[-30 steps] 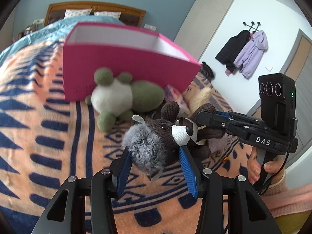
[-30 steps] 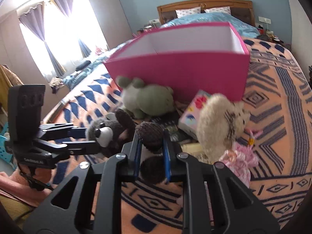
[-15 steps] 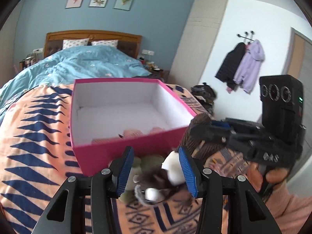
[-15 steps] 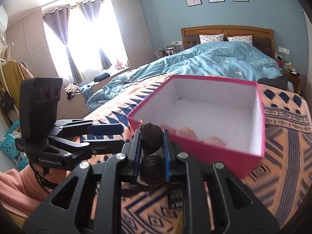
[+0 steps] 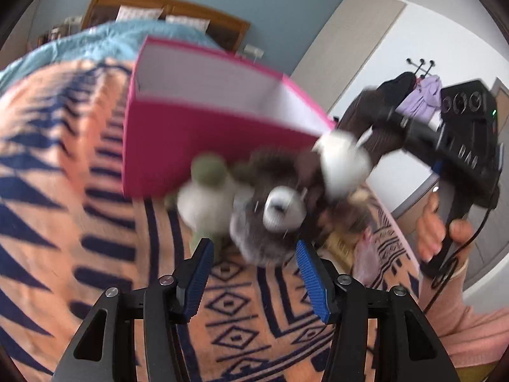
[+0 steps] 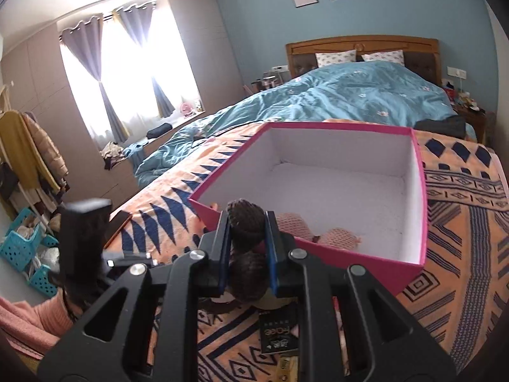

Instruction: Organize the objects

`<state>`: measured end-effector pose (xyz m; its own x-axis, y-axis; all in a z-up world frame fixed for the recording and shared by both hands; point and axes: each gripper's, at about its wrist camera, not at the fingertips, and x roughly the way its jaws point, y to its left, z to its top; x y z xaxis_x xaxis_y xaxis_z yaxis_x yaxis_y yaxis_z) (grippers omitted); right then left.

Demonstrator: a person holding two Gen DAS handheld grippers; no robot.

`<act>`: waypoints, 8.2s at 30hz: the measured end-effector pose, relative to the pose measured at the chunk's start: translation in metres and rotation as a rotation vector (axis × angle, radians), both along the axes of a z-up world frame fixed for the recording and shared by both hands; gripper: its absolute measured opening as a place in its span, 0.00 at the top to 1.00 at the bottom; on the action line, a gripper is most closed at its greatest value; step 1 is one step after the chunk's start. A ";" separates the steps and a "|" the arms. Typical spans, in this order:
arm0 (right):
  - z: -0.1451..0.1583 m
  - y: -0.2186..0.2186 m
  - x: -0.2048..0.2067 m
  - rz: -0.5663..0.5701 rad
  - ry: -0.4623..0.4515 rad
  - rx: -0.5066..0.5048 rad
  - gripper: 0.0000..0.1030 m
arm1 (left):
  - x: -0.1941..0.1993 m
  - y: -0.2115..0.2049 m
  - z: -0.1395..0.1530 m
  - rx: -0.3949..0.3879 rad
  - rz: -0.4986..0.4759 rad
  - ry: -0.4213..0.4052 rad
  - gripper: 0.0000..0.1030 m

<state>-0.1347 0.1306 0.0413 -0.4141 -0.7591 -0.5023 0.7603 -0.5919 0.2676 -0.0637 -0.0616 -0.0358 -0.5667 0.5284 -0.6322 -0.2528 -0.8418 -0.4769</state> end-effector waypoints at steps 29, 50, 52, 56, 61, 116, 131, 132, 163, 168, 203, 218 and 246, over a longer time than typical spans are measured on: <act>0.023 -0.018 -0.041 0.026 -0.008 -0.088 0.79 | -0.062 -0.009 0.092 -0.225 0.104 0.143 0.52; -0.024 -0.018 -0.087 -0.217 -0.075 0.107 0.44 | -0.057 -0.017 0.081 -0.297 0.170 0.182 0.38; -0.014 -0.013 -0.068 -0.174 -0.039 0.091 0.44 | -0.051 -0.016 0.080 -0.278 0.153 0.197 0.37; -0.004 -0.029 -0.040 -0.012 0.002 0.113 0.45 | -0.042 -0.007 0.078 -0.293 0.126 0.218 0.37; -0.023 -0.065 -0.051 0.103 -0.109 0.168 0.49 | -0.041 -0.004 0.075 -0.281 0.109 0.215 0.37; -0.093 -0.045 0.002 -0.054 -0.081 0.283 0.41 | -0.039 0.015 -0.009 -0.173 -0.015 -0.004 0.47; -0.021 -0.016 0.042 -0.008 0.053 0.172 0.43 | 0.002 0.023 0.064 -0.197 -0.026 0.183 0.47; -0.015 -0.016 0.042 -0.005 0.065 0.162 0.43 | 0.000 0.025 0.070 -0.206 -0.024 0.196 0.47; 0.012 -0.090 -0.132 -0.023 -0.027 0.105 0.44 | -0.167 -0.018 0.085 -0.291 0.140 0.073 0.47; -0.002 -0.102 -0.160 -0.056 -0.096 0.138 0.44 | -0.185 -0.025 0.073 -0.298 0.178 0.009 0.47; -0.011 0.061 -0.015 -0.135 -0.034 0.133 0.37 | -0.017 0.050 0.068 -0.173 -0.045 0.282 0.19; -0.097 0.132 -0.008 -0.266 -0.307 0.082 0.37 | -0.025 0.145 0.027 -0.225 -0.260 0.189 0.26; -0.088 0.132 -0.006 -0.197 -0.346 -0.036 0.49 | -0.048 0.103 -0.002 -0.064 -0.185 -0.004 0.71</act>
<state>-0.1402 0.2623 -0.0464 -0.3650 -0.7015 -0.6121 0.4943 -0.7032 0.5111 -0.1115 0.0409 -0.0382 -0.4610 0.5820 -0.6699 -0.4038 -0.8098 -0.4257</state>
